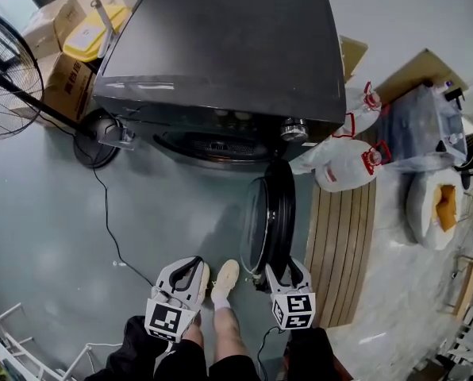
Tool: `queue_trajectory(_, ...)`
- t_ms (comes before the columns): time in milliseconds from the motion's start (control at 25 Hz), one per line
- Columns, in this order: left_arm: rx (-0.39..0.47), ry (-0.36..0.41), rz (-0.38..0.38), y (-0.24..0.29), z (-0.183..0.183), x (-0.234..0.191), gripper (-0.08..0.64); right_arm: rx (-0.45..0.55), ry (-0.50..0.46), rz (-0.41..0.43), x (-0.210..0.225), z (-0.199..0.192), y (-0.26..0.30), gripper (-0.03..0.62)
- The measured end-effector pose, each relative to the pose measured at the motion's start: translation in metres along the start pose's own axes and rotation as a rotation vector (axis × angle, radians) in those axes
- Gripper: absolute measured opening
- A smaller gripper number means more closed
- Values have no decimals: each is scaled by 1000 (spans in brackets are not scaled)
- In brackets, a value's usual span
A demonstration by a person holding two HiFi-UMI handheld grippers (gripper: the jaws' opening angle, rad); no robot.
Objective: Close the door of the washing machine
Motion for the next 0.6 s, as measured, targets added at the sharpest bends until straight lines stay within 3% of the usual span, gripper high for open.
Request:
queue_trajectory(400,59,-5,52,0,-5,0,26,0,3,34,-1,0,3,252)
queue_trajectory(600,-16,-11,68,-9,2,1,26,-22,6,61,-9,2,2,250)
Point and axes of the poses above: the fingertips, and each gripper's own axes: y forward along the fingers, x to its right, z out of its top, the point moved 5 cm from there along -y, backward along the fingers, and after that the axes turned 1 degree about y, right-handed, at the moved point
